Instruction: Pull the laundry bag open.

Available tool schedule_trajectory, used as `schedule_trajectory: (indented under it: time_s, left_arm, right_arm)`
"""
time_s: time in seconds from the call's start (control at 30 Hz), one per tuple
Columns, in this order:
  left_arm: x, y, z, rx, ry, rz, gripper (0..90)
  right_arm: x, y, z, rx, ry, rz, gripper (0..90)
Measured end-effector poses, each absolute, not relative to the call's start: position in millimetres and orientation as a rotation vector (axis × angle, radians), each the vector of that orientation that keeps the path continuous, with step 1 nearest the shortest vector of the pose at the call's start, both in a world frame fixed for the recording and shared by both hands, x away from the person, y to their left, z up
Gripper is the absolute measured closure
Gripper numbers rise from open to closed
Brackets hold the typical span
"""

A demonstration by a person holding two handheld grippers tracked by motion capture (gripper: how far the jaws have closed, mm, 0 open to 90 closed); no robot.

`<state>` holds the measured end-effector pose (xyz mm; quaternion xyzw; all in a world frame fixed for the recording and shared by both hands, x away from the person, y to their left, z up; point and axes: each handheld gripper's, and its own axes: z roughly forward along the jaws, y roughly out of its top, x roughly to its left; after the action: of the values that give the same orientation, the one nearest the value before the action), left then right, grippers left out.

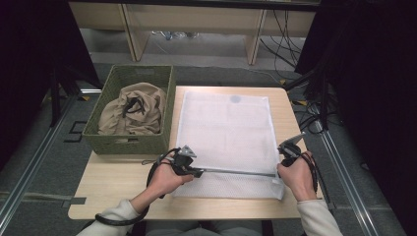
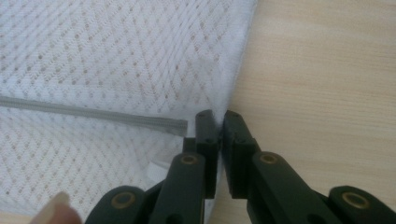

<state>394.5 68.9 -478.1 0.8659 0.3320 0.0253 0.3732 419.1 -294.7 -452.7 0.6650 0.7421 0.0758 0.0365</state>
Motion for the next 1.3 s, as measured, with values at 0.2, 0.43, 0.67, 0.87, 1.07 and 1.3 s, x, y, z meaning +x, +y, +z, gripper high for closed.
schedule_trajectory:
  time_s: [0.2, 0.43, 0.67, 0.87, 1.07, 1.3]
  left_arm:
    - [393.6, 77.7, -479.5, 2.225, 0.872, 0.069, 86.7]
    - [393.9, 86.9, -481.1, 2.222, 0.893, 0.067, 86.7]
    - [392.7, 92.6, -482.4, 2.214, 0.9, 0.049, 86.7]
    - [393.0, 94.9, -482.1, 2.227, 0.907, 0.079, 86.7]
    - [392.5, 97.7, -482.9, 2.209, 0.924, 0.052, 86.7]
    - [391.9, 102.2, -481.9, 2.201, 0.928, 0.05, 86.7]
  right_arm:
    - [420.2, -291.5, -453.6, 2.055, 2.28, 0.237, 86.8]
    - [420.7, -292.6, -453.5, 2.044, 2.286, 0.206, 86.8]
    - [420.7, -292.1, -454.5, 2.054, 2.288, 0.223, 86.7]
    - [420.1, -289.7, -455.2, 2.079, 2.259, 0.228, 86.8]
    - [421.3, -292.9, -453.8, 2.09, 2.285, 0.212, 86.8]
    - [420.0, -295.1, -453.3, 2.074, 2.255, 0.217, 86.8]
